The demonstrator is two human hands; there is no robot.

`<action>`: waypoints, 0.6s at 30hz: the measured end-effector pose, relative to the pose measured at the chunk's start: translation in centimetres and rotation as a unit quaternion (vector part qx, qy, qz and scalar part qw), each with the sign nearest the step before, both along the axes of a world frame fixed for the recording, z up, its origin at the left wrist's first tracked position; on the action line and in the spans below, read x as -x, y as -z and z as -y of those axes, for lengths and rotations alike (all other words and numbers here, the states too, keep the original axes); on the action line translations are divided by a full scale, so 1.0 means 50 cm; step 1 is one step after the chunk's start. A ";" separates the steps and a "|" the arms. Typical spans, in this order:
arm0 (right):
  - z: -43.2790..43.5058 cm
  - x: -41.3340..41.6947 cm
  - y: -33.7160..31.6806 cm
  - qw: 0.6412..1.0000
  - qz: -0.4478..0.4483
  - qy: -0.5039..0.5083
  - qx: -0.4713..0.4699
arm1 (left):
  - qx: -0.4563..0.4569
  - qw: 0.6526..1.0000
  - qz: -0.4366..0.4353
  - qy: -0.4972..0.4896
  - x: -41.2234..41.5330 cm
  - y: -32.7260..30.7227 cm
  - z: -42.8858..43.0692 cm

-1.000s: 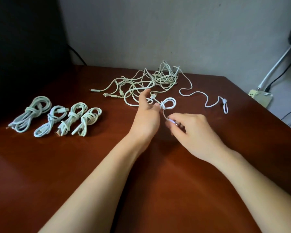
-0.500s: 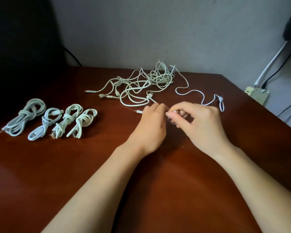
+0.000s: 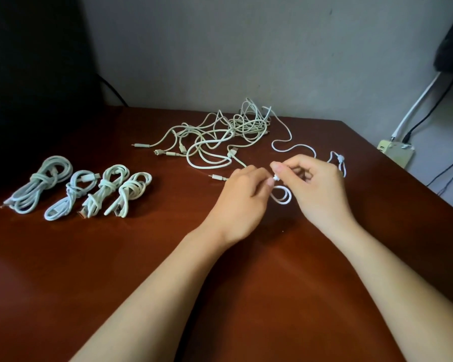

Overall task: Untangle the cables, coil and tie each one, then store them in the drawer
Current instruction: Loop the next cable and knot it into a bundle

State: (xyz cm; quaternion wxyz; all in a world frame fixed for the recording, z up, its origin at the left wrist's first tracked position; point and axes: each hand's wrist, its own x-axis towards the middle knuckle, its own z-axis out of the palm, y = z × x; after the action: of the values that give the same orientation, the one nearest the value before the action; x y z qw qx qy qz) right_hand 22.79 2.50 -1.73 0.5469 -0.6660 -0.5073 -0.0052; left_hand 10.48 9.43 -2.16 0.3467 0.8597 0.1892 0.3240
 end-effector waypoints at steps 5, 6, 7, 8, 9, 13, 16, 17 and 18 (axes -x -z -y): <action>0.001 0.006 -0.005 0.994 -0.058 -0.054 0.068 | 0.111 0.991 0.060 -0.039 0.002 -0.009 -0.006; 0.001 0.010 -0.007 0.990 -0.089 -0.079 0.080 | 0.138 0.987 0.074 -0.048 0.003 -0.011 -0.009; 0.000 0.015 -0.007 0.984 -0.116 -0.102 0.086 | 0.163 0.981 0.089 -0.057 0.004 -0.012 -0.013; -0.001 0.019 -0.006 0.981 -0.133 -0.117 0.085 | 0.182 0.976 0.102 -0.067 0.006 -0.013 -0.017; -0.002 0.022 -0.005 0.980 -0.138 -0.122 0.079 | 0.190 0.973 0.109 -0.077 0.006 -0.013 -0.021; -0.003 0.020 0.007 0.994 -0.061 -0.088 0.039 | 0.233 0.963 0.109 -0.084 0.002 -0.005 -0.026; -0.001 0.018 0.012 0.998 0.059 -0.037 0.010 | 0.295 0.946 0.119 -0.070 0.000 0.002 -0.029; 0.001 0.018 0.012 0.994 0.106 -0.021 -0.004 | 0.317 0.938 0.125 -0.057 0.000 0.002 -0.029; 0.002 0.016 0.011 0.988 0.152 -0.005 -0.020 | 0.342 0.930 0.131 -0.041 -0.001 0.000 -0.029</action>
State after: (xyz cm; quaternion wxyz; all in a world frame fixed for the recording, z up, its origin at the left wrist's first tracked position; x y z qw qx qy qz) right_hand 21.97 2.39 -2.30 0.4765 -0.6438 -0.5879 -0.1132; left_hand 10.50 10.88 -2.15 0.6278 0.6303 0.2765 0.3637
